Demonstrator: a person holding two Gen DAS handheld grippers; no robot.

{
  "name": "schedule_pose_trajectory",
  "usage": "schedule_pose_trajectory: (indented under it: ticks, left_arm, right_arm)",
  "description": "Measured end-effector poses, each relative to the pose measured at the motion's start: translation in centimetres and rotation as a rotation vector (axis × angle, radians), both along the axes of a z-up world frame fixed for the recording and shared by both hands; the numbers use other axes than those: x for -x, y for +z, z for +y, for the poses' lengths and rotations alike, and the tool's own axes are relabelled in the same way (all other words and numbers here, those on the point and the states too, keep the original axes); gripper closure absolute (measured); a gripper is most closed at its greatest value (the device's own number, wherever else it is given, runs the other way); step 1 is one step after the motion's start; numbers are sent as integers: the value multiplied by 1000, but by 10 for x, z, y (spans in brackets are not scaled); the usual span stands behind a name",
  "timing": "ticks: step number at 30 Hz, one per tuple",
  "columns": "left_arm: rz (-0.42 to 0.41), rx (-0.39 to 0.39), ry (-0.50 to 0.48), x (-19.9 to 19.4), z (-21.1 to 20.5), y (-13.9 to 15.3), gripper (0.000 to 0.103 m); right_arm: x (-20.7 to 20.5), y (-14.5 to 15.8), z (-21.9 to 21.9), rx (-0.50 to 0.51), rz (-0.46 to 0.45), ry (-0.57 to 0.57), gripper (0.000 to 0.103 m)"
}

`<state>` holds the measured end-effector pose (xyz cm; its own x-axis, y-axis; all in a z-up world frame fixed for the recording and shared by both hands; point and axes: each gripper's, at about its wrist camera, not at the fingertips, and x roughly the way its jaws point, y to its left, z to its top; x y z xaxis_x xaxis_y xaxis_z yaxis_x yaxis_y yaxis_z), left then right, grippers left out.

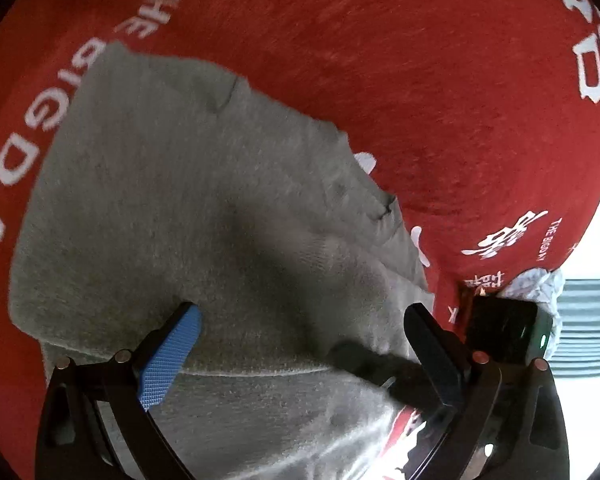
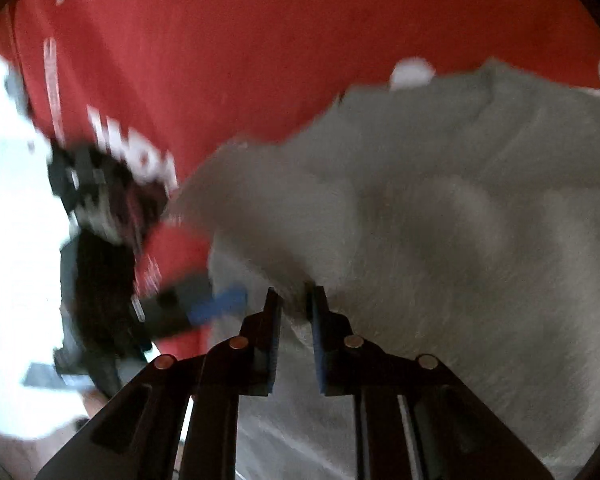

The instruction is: Fold small clothes

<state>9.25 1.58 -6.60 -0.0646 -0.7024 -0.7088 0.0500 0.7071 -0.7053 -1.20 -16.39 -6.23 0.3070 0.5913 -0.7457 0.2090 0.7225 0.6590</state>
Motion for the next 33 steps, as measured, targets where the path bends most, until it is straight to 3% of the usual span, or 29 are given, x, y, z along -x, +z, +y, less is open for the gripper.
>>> schedule_pose_trajectory:
  ticks: [4, 6, 10, 12, 15, 16, 17, 21, 27, 30, 32, 33]
  left_arm:
    - [-17, -16, -18, 1, -8, 2, 2]
    - [-21, -27, -22, 1, -12, 2, 2]
    - [-48, -67, -41, 2, -18, 5, 2]
    - [-63, -99, -60, 2, -19, 6, 6]
    - [-67, -137, -88, 4, -25, 4, 44]
    - [-48, -126, -97, 3, -26, 1, 75]
    - [-32, -109, -103, 3, -27, -2, 96]
    - [-87, -74, -95, 5, -24, 11, 96]
    - [-135, -75, -107, 0, -21, 29, 96]
    - [-145, -86, -96, -5, -15, 33, 96]
    - [-153, -91, -93, -5, -12, 35, 96]
    - [-155, -97, -96, -5, -11, 34, 96]
  right_arm:
    - [11, -6, 17, 21, 26, 41, 84]
    - [20, -7, 14, 3, 42, 15, 83]
    - [52, -1, -8, -11, 75, -71, 69]
    - [71, 0, -27, -21, 87, -124, 68]
    - [101, 0, -56, -40, 119, -236, 66]
    - [114, 0, -68, -50, 131, -286, 65]
    - [123, -1, -76, -58, 141, -333, 65]
    - [162, -4, -114, -81, 170, -535, 65]
    - [210, -17, -168, -212, 146, -904, 65]
    - [210, -22, -181, -262, 137, -979, 65]
    - [202, -14, -187, -223, 110, -960, 69]
    - [195, -5, -189, -173, 92, -925, 84]
